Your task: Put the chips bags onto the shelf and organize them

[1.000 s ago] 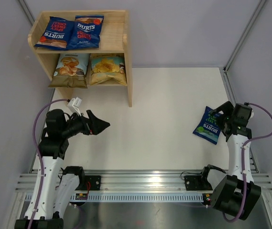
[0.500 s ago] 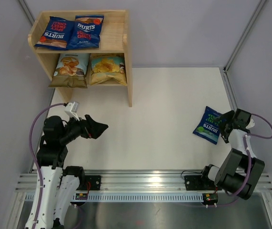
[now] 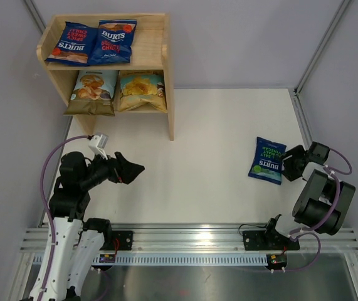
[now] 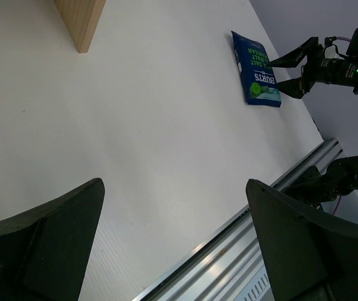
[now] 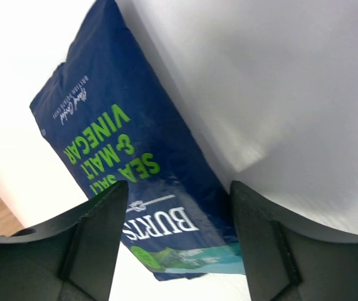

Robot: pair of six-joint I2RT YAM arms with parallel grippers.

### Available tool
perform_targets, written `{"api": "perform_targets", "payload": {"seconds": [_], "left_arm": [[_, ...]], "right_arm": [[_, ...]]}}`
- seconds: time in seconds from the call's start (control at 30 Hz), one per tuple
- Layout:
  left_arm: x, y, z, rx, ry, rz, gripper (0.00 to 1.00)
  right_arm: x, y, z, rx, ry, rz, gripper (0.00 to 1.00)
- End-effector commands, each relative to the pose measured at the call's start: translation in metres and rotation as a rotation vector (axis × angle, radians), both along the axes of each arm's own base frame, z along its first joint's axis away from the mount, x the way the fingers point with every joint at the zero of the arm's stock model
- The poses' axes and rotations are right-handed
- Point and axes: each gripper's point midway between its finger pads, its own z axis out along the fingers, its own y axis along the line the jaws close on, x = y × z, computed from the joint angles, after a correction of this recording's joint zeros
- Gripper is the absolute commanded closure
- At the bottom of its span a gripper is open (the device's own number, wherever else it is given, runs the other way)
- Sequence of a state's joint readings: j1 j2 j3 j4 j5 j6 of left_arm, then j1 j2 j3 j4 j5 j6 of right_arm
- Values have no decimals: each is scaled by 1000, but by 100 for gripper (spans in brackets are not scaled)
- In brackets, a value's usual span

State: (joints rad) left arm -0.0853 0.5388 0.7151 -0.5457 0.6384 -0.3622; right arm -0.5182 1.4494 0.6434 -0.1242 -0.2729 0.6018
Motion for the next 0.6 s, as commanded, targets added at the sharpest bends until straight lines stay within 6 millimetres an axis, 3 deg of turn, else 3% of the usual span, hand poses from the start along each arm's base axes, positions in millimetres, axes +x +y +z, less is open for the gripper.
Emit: {"api": "perform_targets", "payload": {"seconds": [0.0,0.3,0.57], "left_arm": [[4,2,6,15,-39,6,1],[7,3,2,20,-19,21,1],[9,3,0,21,-8,21,1]], "right_arm": [[-8,27,-13,118,6,75,27],[-8,66,-32,174,75,206,43],[-10,91,-44,113,142,273,47]]}}
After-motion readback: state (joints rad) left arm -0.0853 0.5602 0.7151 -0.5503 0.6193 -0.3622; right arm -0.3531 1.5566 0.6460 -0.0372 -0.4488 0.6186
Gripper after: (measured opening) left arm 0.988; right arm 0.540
